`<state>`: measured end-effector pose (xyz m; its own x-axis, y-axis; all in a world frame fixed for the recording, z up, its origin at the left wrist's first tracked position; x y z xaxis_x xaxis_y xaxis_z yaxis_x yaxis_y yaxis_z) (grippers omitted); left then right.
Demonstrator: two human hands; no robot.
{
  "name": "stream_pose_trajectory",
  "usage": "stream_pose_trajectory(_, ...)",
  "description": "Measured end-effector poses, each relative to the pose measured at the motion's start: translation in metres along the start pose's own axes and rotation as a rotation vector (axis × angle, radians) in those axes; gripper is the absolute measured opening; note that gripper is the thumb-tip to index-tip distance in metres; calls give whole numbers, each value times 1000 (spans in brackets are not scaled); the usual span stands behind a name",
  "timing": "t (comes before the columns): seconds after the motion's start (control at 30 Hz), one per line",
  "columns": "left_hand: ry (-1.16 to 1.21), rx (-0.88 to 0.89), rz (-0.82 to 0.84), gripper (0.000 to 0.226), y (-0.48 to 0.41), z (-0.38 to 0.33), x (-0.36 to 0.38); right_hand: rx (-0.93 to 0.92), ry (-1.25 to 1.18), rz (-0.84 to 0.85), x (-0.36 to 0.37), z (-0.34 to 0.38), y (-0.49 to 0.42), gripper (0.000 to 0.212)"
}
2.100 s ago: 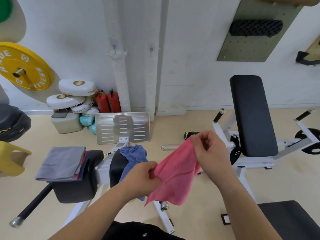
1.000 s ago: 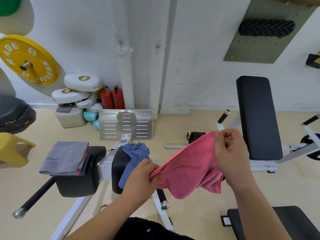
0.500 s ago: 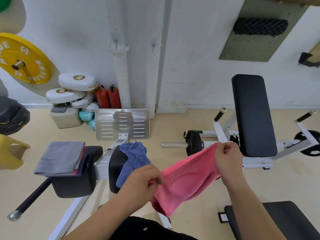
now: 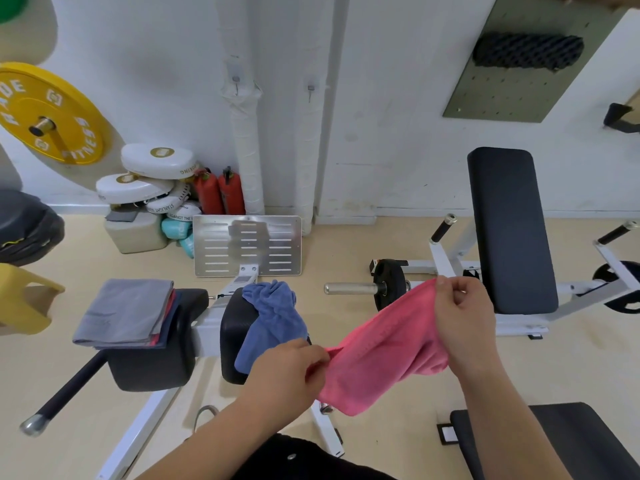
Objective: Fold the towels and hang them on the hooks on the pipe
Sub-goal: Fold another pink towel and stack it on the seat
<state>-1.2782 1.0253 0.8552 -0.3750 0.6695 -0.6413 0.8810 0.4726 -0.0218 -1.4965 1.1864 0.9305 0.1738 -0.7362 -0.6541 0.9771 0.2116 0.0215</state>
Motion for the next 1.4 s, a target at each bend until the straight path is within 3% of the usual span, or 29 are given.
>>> stream_pose_trajectory(0.1, 90, 110, -180, 24, 1, -11, -15, 5, -15, -15, -5, 2, 0, 16)
stream_pose_trajectory(0.17, 140, 178, -200, 23, -3, -17, -22, 26, -28, -31, -9, -2, -2, 18)
stream_pose_trajectory(0.33, 81, 61, 145, 43, -11, -5, 1, 28, -77, -14, -20, 6, 1, 19)
stream_pose_trajectory(0.43, 91, -13, 209, 44, -10, 5, 14, -49, -94, 125, -17, 29, 11, 13)
stream_pose_trajectory(0.53, 155, -63, 178, 23, -10, 3, 16, -132, -127, 241, -11, 52, 28, 11)
stream_pose_trajectory(0.63, 156, -85, 170, 34, -12, -1, 21, -180, -163, 290, -8, 68, 40, 10)
stream_pose_trajectory(0.73, 294, -68, 130, 28, -19, -12, 23, -210, -191, 308, -6, 74, 44, 9)
stream_pose_trajectory(0.83, 437, -65, 112, 47, -19, -15, 23, -211, -209, 285, -8, 73, 40, 10)
stream_pose_trajectory(0.9, 329, -72, 126, 53, -15, -10, 26, -210, -214, 247, -10, 72, 35, 11)
stream_pose_trajectory(1.03, 219, -45, 76, 18, -17, 1, 28, -195, -227, 181, -13, 66, 25, 14)
stream_pose_trajectory(1.27, 264, -198, -90, 20, -18, 41, -24, -109, -45, 119, -25, 15, -3, 12)
stream_pose_trajectory(1.4, 332, -169, -171, 15, -30, 40, -59, -73, -40, 142, -22, -5, -17, 12)
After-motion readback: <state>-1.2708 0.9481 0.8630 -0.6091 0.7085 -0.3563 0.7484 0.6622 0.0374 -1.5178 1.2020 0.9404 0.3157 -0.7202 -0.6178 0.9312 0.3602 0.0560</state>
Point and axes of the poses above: each hand's wrist, its own y-axis away from the middle knuckle, its own x-axis out of the palm, z = x × y, the point moved 7 cm from there along -y, towards the middle knuckle, and after that the axes turned 11 degrees about y, right-handed, at the moved point
